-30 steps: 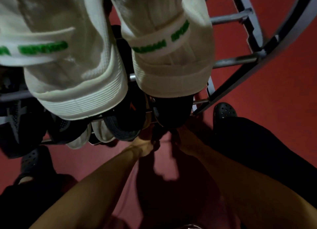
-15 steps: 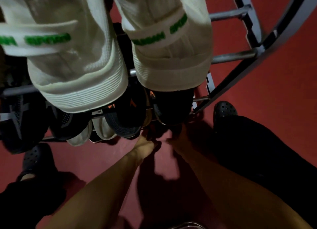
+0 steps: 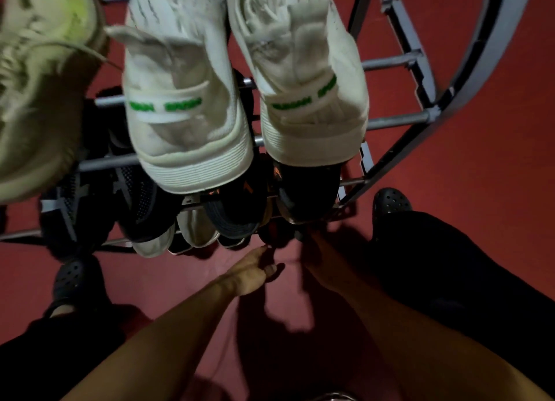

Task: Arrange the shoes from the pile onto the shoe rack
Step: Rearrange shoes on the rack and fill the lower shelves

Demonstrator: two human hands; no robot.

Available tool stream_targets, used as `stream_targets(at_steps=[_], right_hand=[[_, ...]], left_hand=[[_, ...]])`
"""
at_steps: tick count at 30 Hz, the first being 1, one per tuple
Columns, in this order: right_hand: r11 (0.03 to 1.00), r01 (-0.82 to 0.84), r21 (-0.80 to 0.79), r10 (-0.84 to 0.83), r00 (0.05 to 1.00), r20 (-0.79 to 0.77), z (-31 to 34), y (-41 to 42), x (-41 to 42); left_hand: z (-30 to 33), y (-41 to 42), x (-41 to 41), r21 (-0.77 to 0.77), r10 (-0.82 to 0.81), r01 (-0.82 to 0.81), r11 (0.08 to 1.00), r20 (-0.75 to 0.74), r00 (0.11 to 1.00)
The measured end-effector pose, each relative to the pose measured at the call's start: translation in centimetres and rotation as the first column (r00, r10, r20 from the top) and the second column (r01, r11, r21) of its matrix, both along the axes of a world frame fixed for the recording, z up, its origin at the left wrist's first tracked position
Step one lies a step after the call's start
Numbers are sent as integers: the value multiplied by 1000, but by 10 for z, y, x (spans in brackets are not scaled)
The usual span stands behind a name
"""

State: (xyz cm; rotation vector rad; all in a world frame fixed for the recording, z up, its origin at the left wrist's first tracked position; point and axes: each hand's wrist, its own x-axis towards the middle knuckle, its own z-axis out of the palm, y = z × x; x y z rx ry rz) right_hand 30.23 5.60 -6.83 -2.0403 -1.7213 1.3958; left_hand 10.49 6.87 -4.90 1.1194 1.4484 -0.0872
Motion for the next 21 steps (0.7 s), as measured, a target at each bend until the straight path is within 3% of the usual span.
stream_targets(at_steps=[3, 8, 11, 21], right_hand=[[988, -121, 91, 119, 992, 28, 0, -6, -1], [951, -256, 173, 212, 948, 238, -1, -16, -10], [954, -284, 95, 250, 930, 270, 35, -22, -19], [910, -371, 184, 281, 881, 381, 185, -43, -47]], left_hand=[[9, -5, -9, 91, -137, 148, 985, -117, 984], [36, -13, -35, 206, -310, 382, 901, -312, 898], [54, -24, -48, 236, -357, 470, 851, -396, 846], [175, -66, -101, 389, -284, 479, 787, -462, 840]])
